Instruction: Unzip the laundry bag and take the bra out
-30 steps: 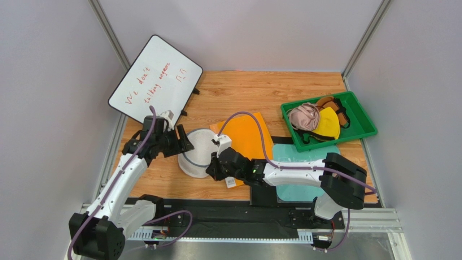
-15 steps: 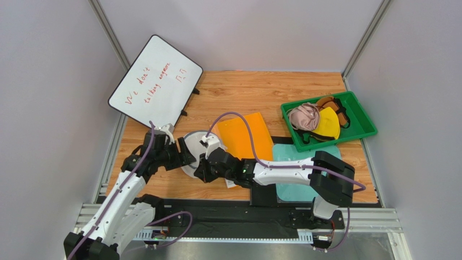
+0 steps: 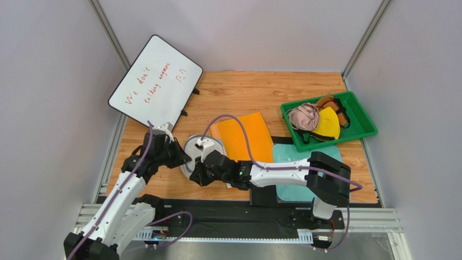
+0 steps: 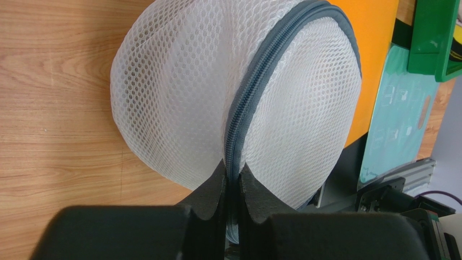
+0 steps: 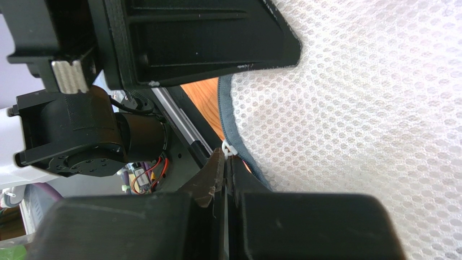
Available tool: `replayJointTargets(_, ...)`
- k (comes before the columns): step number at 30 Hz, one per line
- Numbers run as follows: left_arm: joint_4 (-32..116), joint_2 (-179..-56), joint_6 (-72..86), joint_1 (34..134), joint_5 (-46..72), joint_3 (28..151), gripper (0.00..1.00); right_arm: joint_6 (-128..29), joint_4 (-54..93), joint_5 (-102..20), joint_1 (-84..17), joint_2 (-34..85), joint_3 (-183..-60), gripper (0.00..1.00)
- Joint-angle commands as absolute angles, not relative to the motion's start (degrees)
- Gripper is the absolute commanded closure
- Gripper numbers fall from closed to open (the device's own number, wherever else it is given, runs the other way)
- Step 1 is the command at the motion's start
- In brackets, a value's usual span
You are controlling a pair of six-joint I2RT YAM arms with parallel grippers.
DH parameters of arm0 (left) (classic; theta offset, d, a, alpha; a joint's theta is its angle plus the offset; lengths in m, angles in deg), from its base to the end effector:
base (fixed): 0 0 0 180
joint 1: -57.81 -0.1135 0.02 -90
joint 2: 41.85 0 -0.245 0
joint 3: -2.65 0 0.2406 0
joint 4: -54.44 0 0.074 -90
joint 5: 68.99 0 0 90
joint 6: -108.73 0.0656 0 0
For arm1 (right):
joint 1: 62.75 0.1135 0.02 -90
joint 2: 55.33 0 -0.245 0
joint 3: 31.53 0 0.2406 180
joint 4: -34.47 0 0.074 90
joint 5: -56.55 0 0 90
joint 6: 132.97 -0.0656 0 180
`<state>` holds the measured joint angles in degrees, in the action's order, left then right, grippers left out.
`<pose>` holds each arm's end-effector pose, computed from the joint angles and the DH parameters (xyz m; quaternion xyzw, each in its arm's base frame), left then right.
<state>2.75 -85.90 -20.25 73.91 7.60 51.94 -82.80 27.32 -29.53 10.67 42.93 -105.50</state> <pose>0.1672 -0.0641 0.2059 -0.1405 0.9126 -0.2665 0.2765 0.1166 0.3758 0.1843 -0.2359 0.8394 0.3918 0.2938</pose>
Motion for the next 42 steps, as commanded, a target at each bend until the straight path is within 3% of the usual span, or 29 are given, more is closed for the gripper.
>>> replayJointTargets(1, 4.5, -86.6, -20.3, 74.1, 8.1, 52.4, 0.92, -83.2, 29.3, -29.4, 11.0, 42.6, -107.1, 1.0)
replayJointTargets(3, 4.5, -87.1, -19.9, 74.1, 8.5, 52.9, 1.0, -83.2, 29.3, -29.1, 11.1, 42.3, -106.6, 1.0)
replayJointTargets(33, 3.3, -94.6, -13.3, 74.1, 8.5, 59.7, 0.99, -81.4, 24.8, -22.4, 6.9, 31.2, -93.8, 1.0)
replayJointTargets(34, 3.3, -94.7, -13.3, 74.1, 7.9, 59.8, 0.93, -81.5, 24.9, -22.6, 7.0, 31.2, -94.4, 1.0)
replayJointTargets(36, 2.9, -94.5, -13.3, 74.1, 7.7, 59.9, 0.59, -81.7, 25.6, -23.5, 7.0, 31.9, -94.9, 1.0)
replayJointTargets(38, 2.2, -93.8, -13.5, 74.1, 7.7, 59.7, 0.36, -82.2, 26.5, -24.0, 7.0, 32.4, -95.6, 1.0)
replayJointTargets(42, 1.0, -91.9, -14.2, 74.1, 7.8, 58.0, 0.3, -83.2, 28.0, -25.4, 7.7, 33.7, -96.9, 1.0)
